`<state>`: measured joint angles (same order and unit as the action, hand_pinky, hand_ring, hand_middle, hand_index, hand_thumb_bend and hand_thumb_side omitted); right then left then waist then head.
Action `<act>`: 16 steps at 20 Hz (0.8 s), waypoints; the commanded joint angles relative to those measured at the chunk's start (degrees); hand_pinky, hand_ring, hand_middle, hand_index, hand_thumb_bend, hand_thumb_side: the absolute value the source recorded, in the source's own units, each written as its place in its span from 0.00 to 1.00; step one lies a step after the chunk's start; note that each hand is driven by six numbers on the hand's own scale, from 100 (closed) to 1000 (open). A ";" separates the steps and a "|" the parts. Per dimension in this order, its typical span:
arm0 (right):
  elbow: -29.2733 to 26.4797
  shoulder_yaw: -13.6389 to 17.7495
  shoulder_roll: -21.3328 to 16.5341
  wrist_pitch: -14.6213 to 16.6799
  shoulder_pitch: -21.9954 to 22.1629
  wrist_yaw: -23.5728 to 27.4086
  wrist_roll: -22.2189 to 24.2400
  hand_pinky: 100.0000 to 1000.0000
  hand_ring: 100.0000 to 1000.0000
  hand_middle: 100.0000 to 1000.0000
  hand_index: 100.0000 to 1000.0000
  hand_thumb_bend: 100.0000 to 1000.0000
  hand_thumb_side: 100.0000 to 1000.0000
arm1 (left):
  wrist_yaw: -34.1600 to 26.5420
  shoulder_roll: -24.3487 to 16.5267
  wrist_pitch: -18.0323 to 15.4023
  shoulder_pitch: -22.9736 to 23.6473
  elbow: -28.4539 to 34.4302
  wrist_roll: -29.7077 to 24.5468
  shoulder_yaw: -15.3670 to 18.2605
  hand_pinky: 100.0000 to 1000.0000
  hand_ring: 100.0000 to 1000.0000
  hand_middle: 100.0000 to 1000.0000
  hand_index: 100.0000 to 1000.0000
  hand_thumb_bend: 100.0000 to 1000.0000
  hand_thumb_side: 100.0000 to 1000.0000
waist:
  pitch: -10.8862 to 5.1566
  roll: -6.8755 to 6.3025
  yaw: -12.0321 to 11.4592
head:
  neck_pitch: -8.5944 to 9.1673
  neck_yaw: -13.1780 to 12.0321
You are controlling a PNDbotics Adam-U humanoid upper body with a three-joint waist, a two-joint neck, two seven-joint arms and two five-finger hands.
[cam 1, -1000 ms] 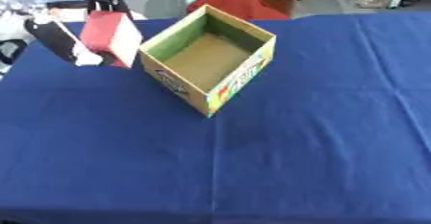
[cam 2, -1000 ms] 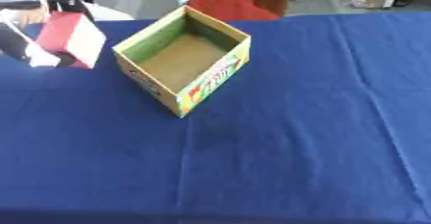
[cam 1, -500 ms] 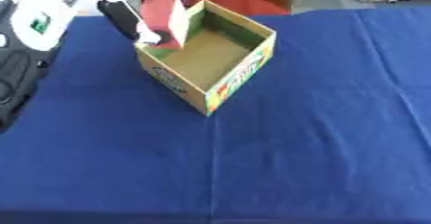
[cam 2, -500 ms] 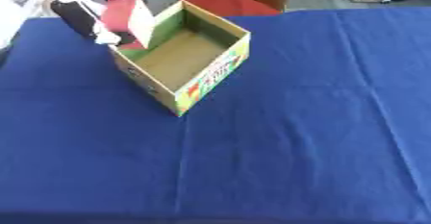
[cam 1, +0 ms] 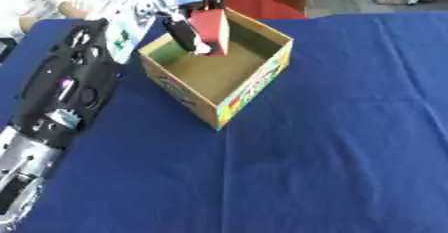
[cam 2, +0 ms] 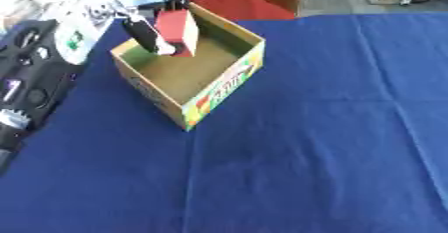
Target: Pick up objects on the table and place them in the box.
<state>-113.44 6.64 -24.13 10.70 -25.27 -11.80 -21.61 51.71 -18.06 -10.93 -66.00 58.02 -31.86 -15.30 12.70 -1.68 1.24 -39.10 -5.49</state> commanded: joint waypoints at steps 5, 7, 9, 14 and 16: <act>-1.16 0.11 -0.26 0.28 -1.18 0.57 0.15 0.66 0.72 0.85 0.76 0.00 1.00 | 5.19 2.18 -1.11 -1.11 -3.03 3.54 1.21 0.56 0.58 0.55 0.74 0.06 0.13 | -0.42 0.44 0.42 | 1.53 -0.74; -1.16 0.14 -0.18 0.27 -1.19 0.60 0.14 0.66 0.72 0.85 0.76 0.00 1.00 | 6.00 2.64 -1.50 -0.87 -3.65 3.75 0.95 0.59 0.62 0.58 0.76 0.10 0.15 | -0.32 0.49 0.52 | 1.64 -0.79; -1.16 0.22 -0.12 0.20 -1.14 0.63 0.09 0.66 0.72 0.85 0.76 0.00 1.00 | 6.59 2.94 -2.03 -0.64 -4.03 3.66 0.78 0.62 0.68 0.65 0.80 0.16 0.15 | -0.27 0.50 0.58 | 1.64 -0.77; -1.16 0.28 -0.03 0.13 -1.03 0.66 0.06 0.66 0.72 0.85 0.76 0.00 1.00 | 8.71 2.97 -2.88 -0.31 -4.36 3.65 0.74 0.71 0.79 0.79 0.85 0.31 0.19 | -0.33 0.35 0.55 | 1.64 -0.58; -1.16 0.30 -0.01 0.11 -0.97 0.66 0.06 0.66 0.72 0.85 0.76 0.00 1.00 | 9.75 2.90 -3.11 -0.17 -4.62 2.95 0.62 0.76 0.82 0.82 0.86 0.38 0.20 | -0.39 0.30 0.53 | 1.62 -0.44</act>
<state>-113.44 6.65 -23.48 10.82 -25.70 -11.46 -21.49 60.71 -14.53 -13.82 -65.10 52.94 -28.68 -14.74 13.39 -1.50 1.76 -38.09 -5.95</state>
